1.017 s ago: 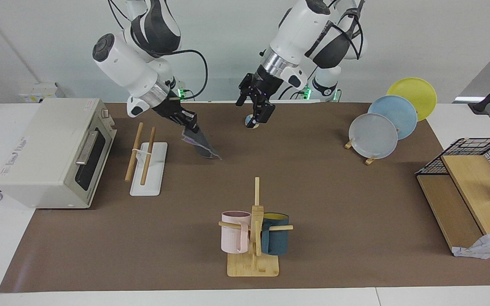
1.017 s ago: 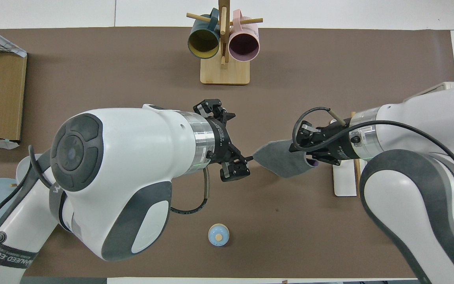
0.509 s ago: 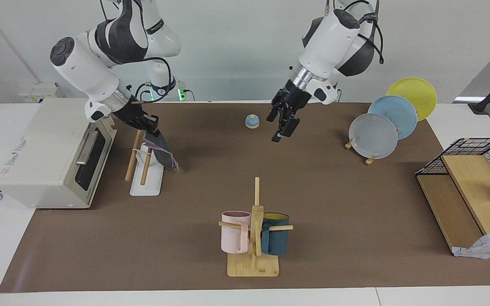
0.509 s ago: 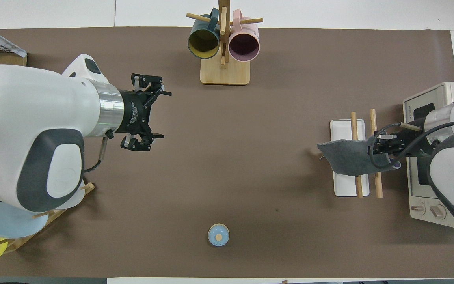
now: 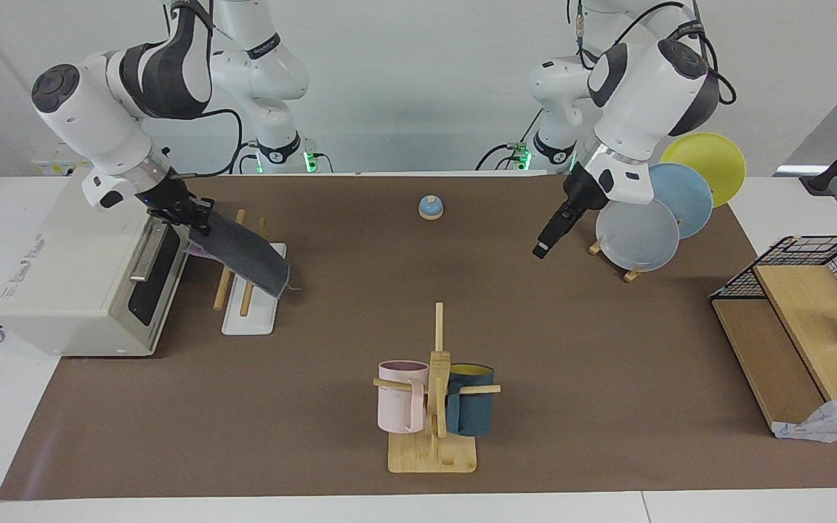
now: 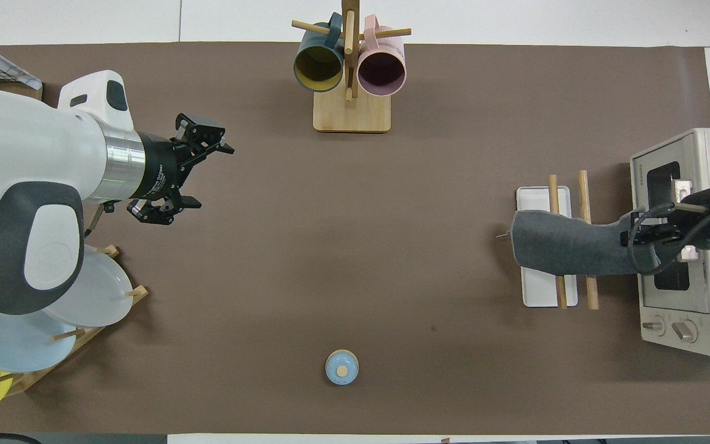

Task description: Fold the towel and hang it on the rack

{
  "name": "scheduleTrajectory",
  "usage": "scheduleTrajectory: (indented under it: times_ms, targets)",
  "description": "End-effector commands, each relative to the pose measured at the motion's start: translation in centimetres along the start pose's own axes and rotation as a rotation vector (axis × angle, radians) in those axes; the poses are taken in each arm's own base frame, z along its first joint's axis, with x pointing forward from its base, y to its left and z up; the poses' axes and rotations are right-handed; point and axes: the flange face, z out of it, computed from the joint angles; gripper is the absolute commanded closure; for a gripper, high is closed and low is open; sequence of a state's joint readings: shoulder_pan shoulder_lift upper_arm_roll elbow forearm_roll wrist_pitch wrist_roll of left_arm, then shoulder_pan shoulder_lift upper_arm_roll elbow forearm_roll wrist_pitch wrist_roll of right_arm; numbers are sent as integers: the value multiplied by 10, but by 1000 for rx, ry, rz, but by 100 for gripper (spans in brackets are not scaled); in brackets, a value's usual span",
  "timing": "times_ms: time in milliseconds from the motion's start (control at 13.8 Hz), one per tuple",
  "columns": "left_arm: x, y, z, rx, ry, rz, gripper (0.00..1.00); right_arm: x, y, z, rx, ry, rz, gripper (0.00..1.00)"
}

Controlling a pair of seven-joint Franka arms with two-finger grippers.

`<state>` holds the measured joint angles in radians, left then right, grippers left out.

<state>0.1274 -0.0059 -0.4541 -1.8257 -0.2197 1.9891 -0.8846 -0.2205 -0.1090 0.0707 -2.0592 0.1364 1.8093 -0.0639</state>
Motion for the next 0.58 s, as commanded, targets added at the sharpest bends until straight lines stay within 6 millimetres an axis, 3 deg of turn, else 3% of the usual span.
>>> scheduleTrajectory:
  times_ms: [0, 145, 509]
  targets:
    - [17, -19, -23, 102, 23, 241, 0, -15, 10, 8, -24, 13, -27, 100]
    - [40, -34, -36, 168, 8, 368, 0, -18, 13, 18, -40, 1, -47, 100]
    - [56, -60, -64, 276, -51, 623, 0, -19, 29, 29, -62, -5, -67, 100]
